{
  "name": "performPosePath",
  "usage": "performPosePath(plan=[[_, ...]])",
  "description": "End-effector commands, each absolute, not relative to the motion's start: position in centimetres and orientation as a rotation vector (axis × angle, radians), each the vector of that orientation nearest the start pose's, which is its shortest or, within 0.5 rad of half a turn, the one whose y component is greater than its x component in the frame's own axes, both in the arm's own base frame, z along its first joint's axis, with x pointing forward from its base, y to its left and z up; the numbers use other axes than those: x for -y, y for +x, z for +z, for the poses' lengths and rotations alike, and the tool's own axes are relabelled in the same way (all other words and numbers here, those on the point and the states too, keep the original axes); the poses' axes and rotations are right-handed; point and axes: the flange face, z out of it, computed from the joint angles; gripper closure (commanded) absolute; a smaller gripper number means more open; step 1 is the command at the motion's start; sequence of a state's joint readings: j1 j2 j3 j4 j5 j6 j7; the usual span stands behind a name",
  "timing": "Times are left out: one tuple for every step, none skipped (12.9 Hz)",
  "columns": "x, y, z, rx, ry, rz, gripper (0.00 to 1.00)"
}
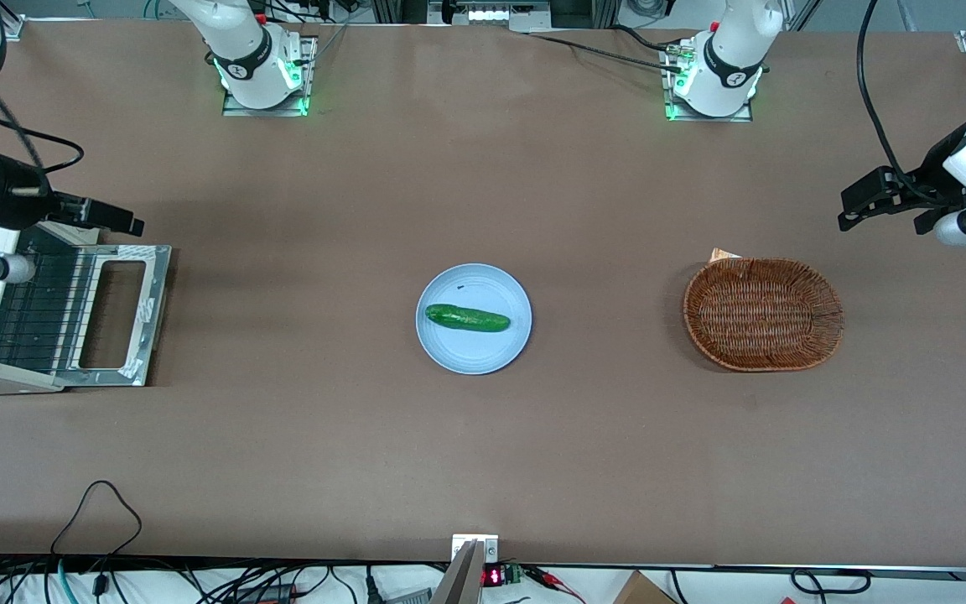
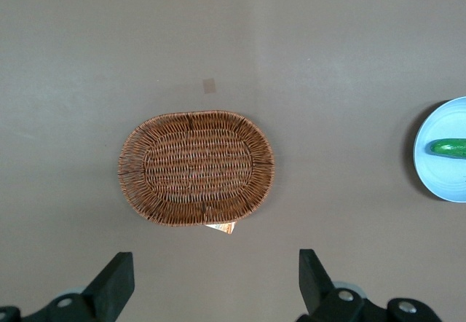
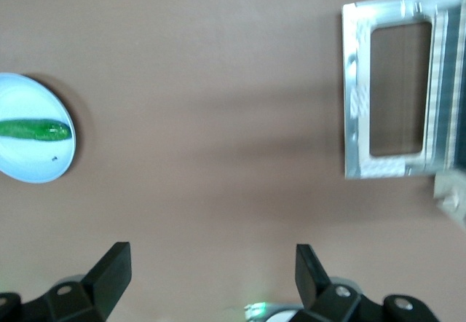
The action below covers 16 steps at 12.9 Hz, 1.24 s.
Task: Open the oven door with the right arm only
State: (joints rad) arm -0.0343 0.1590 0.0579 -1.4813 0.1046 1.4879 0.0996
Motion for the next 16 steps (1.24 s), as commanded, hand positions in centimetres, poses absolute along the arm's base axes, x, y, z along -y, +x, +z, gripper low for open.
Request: performPosePath(plan=[[-1.7,56.4,56.4,0.034,-3.051,0.061,0.00],[-2.0,56.3,55.7,0.022,-3.057,-0.024,0.00],[-2.4,55.6,54.9,0.035,-3.068,-0.062,0.00],[-2.6,54.5,54.2,0.042,-3.068,-0.064,0.00],[-2.5,53.7,54.0,0.053,-3.070,-0.074,0.00],[-2.6,53.7,54.1,0.063,-3.074,-0.121,0.00],[-2.9,53.8,54.1,0.076,-3.082,-0.131,0.00],[-3.0,53.9,54.0,0.082,-3.084,-0.122,0.00],[-3.2,53.9,53.9,0.088,-3.086,-0.094,0.00],[-3.5,54.1,53.9,0.098,-3.088,-0.044,0.00],[-3.5,54.5,54.2,0.107,-3.099,0.008,0.00],[-3.7,55.0,54.5,0.122,-3.117,0.053,0.00],[-3.8,55.0,54.7,0.129,-3.119,0.087,0.00],[-3.6,54.9,54.7,0.122,-3.119,0.089,0.00],[-3.3,54.9,54.9,0.114,-3.118,0.087,0.00],[-3.3,55.0,54.9,0.114,-3.117,0.082,0.00]])
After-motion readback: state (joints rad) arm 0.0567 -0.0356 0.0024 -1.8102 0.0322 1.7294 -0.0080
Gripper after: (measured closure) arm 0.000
